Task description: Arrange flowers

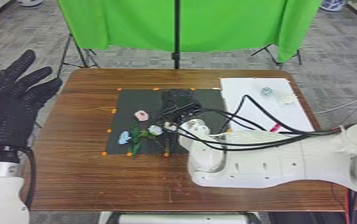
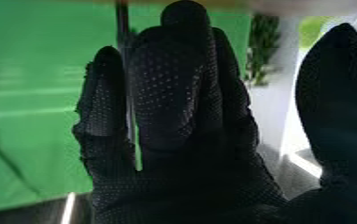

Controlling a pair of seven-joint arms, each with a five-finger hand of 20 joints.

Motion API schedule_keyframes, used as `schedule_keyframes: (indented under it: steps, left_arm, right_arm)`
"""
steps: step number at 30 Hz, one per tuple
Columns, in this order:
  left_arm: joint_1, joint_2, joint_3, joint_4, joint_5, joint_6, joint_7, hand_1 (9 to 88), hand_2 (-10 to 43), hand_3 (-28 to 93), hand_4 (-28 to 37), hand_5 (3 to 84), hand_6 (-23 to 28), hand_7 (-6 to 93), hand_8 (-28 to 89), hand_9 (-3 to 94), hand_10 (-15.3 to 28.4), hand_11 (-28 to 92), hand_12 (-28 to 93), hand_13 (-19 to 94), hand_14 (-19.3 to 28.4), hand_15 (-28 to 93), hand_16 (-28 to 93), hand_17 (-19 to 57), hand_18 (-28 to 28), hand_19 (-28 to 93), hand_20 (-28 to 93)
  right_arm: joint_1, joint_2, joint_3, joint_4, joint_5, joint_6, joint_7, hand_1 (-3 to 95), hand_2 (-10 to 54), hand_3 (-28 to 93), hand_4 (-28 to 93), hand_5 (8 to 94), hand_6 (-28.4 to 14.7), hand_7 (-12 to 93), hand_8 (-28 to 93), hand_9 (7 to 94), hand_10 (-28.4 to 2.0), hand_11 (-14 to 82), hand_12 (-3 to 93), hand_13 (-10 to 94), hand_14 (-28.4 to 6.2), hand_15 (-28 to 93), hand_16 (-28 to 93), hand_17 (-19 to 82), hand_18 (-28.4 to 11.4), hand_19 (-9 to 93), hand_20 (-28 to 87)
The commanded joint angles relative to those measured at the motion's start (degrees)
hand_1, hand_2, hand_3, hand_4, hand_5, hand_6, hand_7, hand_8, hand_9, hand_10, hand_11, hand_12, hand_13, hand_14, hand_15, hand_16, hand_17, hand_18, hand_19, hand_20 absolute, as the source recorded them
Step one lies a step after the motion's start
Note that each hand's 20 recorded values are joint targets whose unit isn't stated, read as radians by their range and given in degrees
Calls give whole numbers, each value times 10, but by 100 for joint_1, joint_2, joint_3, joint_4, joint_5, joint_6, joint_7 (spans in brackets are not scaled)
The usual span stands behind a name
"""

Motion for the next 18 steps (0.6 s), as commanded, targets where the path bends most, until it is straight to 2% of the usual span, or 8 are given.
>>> schedule_keyframes:
  steps: [1,6,7,9,11,14,16,18]
  left_arm:
    - [235,-148,-21,-50,62,68,-97,208,77,773,-282,321,72,109,-80,293,184,249,116,236,272,538,-101,-84,240,579,118]
    - [474,-204,-167,-110,40,114,16,204,76,771,-282,321,72,108,-80,292,183,248,115,234,272,537,-101,-84,240,579,118]
    - [491,-190,-170,-111,25,134,59,203,75,769,-282,321,72,108,-80,292,183,248,115,235,272,536,-101,-84,240,579,118]
    - [542,-207,-209,-118,34,98,47,199,75,766,-283,321,71,109,-80,292,183,246,115,234,272,537,-100,-84,239,578,117]
    - [531,-201,-192,-112,37,112,47,195,75,762,-283,321,71,109,-80,292,183,246,115,234,273,536,-100,-85,239,576,117]
    - [612,-193,-185,-139,14,177,162,188,75,762,-283,318,70,110,-80,290,183,248,116,231,273,536,-100,-88,239,576,117]
    - [617,-182,-164,-138,16,166,178,184,75,761,-283,318,70,111,-81,289,183,248,116,230,273,535,-100,-89,240,575,117]
    - [570,-124,-113,-112,-13,168,192,182,75,762,-283,318,70,111,-81,289,183,247,116,229,273,535,-100,-89,240,574,118]
  right_arm:
    - [294,498,502,-252,191,-256,-388,295,-93,737,-240,655,-38,193,-125,733,-168,235,153,787,-73,655,171,365,-233,897,140]
    - [-6,1419,1598,-563,1058,-1090,-1140,281,-58,752,-240,568,-44,180,-124,621,-192,194,140,681,-109,650,139,318,-234,857,101]
    - [142,1542,1483,-596,1152,-986,-961,279,-57,755,-241,558,-47,179,-124,603,-198,186,138,667,-112,645,133,310,-235,850,96]
    - [-51,1912,1889,-657,1252,-1296,-1142,275,-51,762,-243,532,-48,178,-123,567,-202,176,136,639,-120,649,124,297,-234,845,89]
    - [-104,2215,2034,-660,1294,-1381,-1117,273,-49,766,-243,517,-50,176,-124,547,-205,169,136,620,-127,647,119,288,-232,840,87]
    - [-125,2556,2098,-531,1375,-1442,-1050,271,-50,775,-243,492,-52,170,-124,511,-211,154,134,591,-135,647,112,277,-228,834,83]
    - [-257,2791,2286,-443,1409,-1549,-1024,271,-51,780,-245,485,-53,168,-122,504,-212,150,134,588,-137,650,107,276,-228,833,82]
    - [-253,3024,2258,-347,1473,-1539,-894,271,-51,782,-248,480,-53,167,-121,501,-212,148,135,588,-137,651,102,276,-228,833,81]
